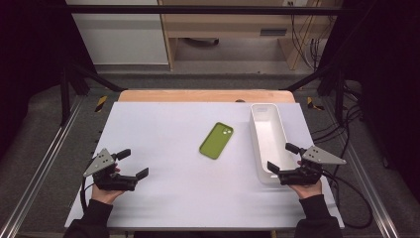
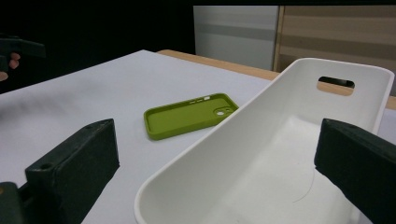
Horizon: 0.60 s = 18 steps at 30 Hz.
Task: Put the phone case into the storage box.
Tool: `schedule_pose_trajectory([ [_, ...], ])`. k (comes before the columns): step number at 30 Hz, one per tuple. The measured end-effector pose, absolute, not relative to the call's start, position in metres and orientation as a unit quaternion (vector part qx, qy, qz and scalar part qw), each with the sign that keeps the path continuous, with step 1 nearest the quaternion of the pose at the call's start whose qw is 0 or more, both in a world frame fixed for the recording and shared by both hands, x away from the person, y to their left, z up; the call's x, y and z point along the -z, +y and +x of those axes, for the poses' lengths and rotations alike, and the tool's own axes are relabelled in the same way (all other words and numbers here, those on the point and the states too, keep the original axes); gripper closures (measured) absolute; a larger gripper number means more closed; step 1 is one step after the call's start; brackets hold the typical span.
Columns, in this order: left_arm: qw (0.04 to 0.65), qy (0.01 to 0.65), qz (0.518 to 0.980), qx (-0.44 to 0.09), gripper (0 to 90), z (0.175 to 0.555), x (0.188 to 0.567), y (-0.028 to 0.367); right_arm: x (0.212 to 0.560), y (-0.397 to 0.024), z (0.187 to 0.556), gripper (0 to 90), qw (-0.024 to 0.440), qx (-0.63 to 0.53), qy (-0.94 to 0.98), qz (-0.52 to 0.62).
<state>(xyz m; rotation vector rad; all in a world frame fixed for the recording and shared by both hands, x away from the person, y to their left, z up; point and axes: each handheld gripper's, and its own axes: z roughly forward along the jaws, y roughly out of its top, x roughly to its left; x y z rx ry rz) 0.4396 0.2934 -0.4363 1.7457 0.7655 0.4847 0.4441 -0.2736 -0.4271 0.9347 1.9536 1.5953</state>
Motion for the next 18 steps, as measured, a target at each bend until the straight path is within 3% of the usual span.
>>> schedule_pose_trajectory([
  [18, 0.548, 0.32, 0.747, -0.201, 0.0, 0.4408, 0.4337, 0.2866, 0.427, -0.2733, 0.4434, 0.3, 0.222, -0.578, 0.71, 0.335],
])
